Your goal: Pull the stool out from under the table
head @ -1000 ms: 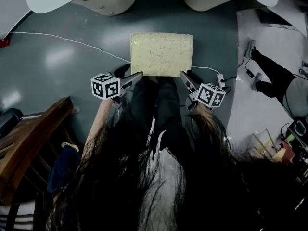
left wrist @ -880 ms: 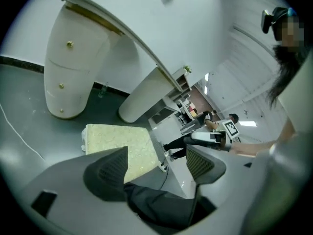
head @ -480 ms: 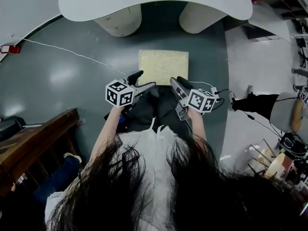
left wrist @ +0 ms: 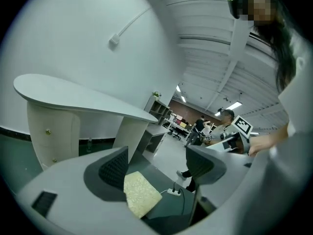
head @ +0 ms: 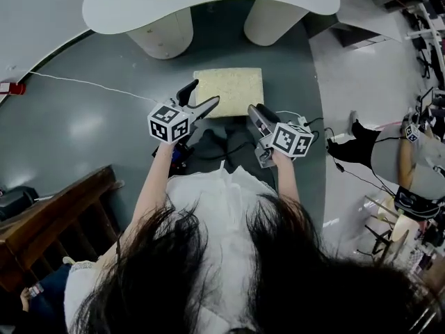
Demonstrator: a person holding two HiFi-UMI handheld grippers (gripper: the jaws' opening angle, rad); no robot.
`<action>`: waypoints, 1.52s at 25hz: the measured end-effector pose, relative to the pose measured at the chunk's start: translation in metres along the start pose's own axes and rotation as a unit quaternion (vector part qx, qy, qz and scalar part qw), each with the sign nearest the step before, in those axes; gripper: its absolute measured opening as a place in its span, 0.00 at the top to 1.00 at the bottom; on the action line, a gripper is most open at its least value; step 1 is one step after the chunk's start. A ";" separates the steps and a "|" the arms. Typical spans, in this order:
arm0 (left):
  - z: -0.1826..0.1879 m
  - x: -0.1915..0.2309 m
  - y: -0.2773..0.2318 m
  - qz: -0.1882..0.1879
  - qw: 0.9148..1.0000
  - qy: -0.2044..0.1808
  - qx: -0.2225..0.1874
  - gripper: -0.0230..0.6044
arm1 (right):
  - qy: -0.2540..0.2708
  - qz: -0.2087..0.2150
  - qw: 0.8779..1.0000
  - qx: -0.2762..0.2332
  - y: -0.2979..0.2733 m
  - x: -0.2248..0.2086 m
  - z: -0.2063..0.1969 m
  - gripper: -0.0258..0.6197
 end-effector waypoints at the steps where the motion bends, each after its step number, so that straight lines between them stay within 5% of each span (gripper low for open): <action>1: -0.001 -0.001 0.000 -0.001 1.000 -0.001 0.000 0.36 | 0.006 0.000 1.000 0.000 0.003 0.002 -0.001 0.71; 11: -0.035 -0.002 -0.006 0.020 0.999 0.024 0.011 0.36 | 0.059 0.014 0.998 0.008 0.022 0.013 0.002 0.83; 18: -0.040 -0.042 -0.013 0.031 0.999 0.012 -0.040 0.36 | 0.089 0.044 0.995 0.015 0.075 0.010 -0.012 0.87; 23: -0.016 -0.088 -0.032 -0.007 0.998 -0.054 -0.036 0.36 | 0.100 0.063 0.993 0.018 0.126 -0.005 -0.021 0.87; 29: -0.014 -0.182 -0.012 -0.041 0.995 -0.089 0.005 0.36 | 0.114 0.096 0.989 0.023 0.186 -0.017 -0.038 0.87; 38: -0.063 -0.281 0.052 -0.026 0.996 -0.079 0.022 0.37 | 0.118 0.155 0.981 0.012 0.231 -0.004 -0.055 0.87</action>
Point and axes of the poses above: the fingertips, and each gripper's own axes: y backward along the fingers, x to its left, z out of its top, the point moved 3 cm from there along y, backward along the fingers, and after that the axes turned 15 degrees about -x, right-handed, at the moved point
